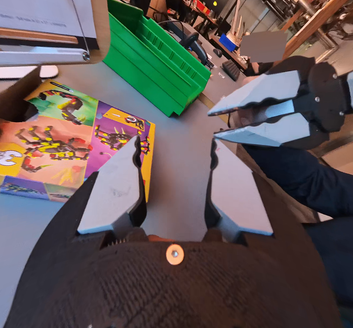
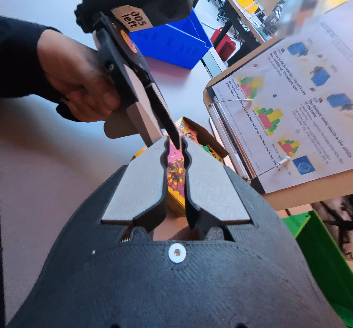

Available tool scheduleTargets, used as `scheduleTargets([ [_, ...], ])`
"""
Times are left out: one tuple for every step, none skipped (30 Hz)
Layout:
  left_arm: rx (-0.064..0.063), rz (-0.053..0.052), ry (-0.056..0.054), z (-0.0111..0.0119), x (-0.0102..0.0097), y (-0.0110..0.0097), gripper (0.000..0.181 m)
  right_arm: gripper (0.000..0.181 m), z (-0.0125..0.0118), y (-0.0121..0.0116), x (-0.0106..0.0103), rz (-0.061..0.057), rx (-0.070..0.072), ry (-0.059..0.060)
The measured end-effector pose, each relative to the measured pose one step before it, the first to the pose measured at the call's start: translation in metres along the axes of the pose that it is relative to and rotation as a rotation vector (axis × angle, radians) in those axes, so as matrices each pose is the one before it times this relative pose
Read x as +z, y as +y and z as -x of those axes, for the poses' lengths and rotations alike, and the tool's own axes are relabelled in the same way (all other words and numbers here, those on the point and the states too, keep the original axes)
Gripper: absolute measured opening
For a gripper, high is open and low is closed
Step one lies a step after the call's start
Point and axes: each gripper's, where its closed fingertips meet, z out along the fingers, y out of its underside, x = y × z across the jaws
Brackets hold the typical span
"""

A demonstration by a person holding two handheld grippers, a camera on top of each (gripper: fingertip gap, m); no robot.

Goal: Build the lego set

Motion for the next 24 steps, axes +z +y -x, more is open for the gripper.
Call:
scheduleTargets([
  [-0.015, 0.0026, 0.01, -0.00102, 0.00193, 0.001, 0.072, 0.025, 0.00136, 0.00047, -0.0008, 0.0057, -0.0265, 0.0069],
  [-0.0075, -0.0026, 0.0029, 0.00051, 0.00117, 0.00012, 0.072, 0.027, 0.00032, 0.00032, -0.00182, 0.0022, -0.0205, 0.0135],
  [-0.0006, -0.0013, -0.0117, 0.00282, 0.00042, 0.00012, 0.072, 0.028, 0.00153, -0.00039, -0.00291, -0.0054, -0.0143, 0.0028],
  [-0.0034, -0.0053, -0.02, 0.00446, -0.00035, -0.0007, 0.072, 0.029, 0.00189, -0.00101, -0.00343, -0.0104, -0.0023, -0.0041],
  [-0.0087, -0.0109, -0.0058, 0.00248, -0.00086, -0.00172, 0.074, 0.03, 0.00126, 0.00035, -0.00319, -0.0022, 0.0053, -0.0025],
  [-0.0137, -0.0113, 0.0119, -0.00014, -0.00108, -0.00188, 0.075, 0.031, 0.0006, 0.00189, -0.00276, 0.0039, 0.0009, 0.002],
  [-0.0123, -0.0092, 0.0144, -0.00113, -0.00108, -0.0017, 0.075, 0.031, 0.0007, 0.00367, -0.00161, 0.011, -0.0079, 0.0031],
  [-0.004, -0.0069, 0.0129, -0.00201, -0.00055, -0.00112, 0.075, 0.031, -0.00059, 0.00501, 0.00013, 0.0177, -0.0118, 0.0147],
  [0.006, 0.0023, 0.0087, -0.00261, 0.00052, 0.00061, 0.075, 0.031, -0.001, 0.00506, 0.00169, 0.0176, -0.0131, 0.0211],
  [0.0114, 0.0142, 0.0026, -0.0026, 0.00192, 0.00274, 0.075, 0.031, -0.00046, 0.00473, 0.00261, 0.0174, -0.0122, 0.0183],
  [0.0131, 0.022, 0.0014, -0.00296, 0.00331, 0.00422, 0.076, 0.034, -0.00107, 0.00356, 0.00241, 0.012, -0.009, 0.0208],
  [0.0128, 0.0151, -0.0024, -0.0026, 0.00363, 0.0035, 0.067, 0.039, -0.00091, 0.00278, 0.00196, 0.0059, 0.0002, 0.0161],
  [0.0086, -0.0024, 0.004, -0.00285, 0.00287, 0.00111, 0.056, 0.04, -0.00185, 0.00348, 0.00125, 0.0063, 0.0118, 0.0149],
  [-0.0016, -0.0192, 0.0052, -0.00184, 0.00211, -0.00175, 0.047, 0.039, -0.00378, 0.00149, -0.00008, -0.0124, 0.0241, 0.0187],
  [-0.0055, -0.0494, -0.0103, 0.00084, 0.00254, -0.00613, 0.048, 0.03, -0.00629, -0.00056, -0.00181, -0.0306, 0.0413, 0.0228],
  [-0.0028, -0.0917, -0.0332, 0.00389, 0.00319, -0.01135, 0.061, 0.025, -0.00485, -0.00298, -0.0032, -0.0418, 0.0592, -0.0001],
  [0.0171, -0.065, -0.0189, 0.00175, 0.0018, -0.00647, 0.074, 0.023, 0.00084, -0.00158, -0.0029, -0.025, 0.0646, -0.0416],
  [-0.0003, -0.0074, -0.0026, 0.00027, 0.00018, 0.00082, 0.082, 0.023, 0.00396, 0.00103, -0.00162, -0.0041, 0.048, -0.0528],
  [-0.0223, 0.0385, 0.0061, 0.00056, 0.00034, 0.00526, 0.086, 0.026, 0.00141, 0.00372, -0.00038, 0.0108, 0.0238, -0.0213],
  [-0.0149, 0.0531, 0.0193, -0.00076, -0.00035, 0.00619, 0.083, 0.028, -0.00072, 0.00544, 0.00027, 0.0177, -0.0037, 0.0072],
  [0.0048, 0.0278, 0.0136, -0.00052, -0.00116, 0.00289, 0.078, 0.028, -0.00181, 0.00457, 0.00037, 0.0102, -0.0179, 0.0223],
  [0.017, 0.0031, -0.004, 0.00115, -0.00138, 0.00044, 0.079, 0.026, -0.00189, 0.00317, -0.00008, 0.0024, -0.0146, 0.0227],
  [0.0165, -0.003, -0.0088, 0.00142, -0.00074, 0.00038, 0.078, 0.026, 0.00002, 0.0023, -0.00027, 0.0001, -0.0038, 0.004],
  [0.0079, 0.0104, -0.0041, 0.00062, 0.00025, 0.00244, 0.078, 0.026, 0.00164, 0.00148, -0.00029, -0.0018, 0.0073, -0.0117],
])
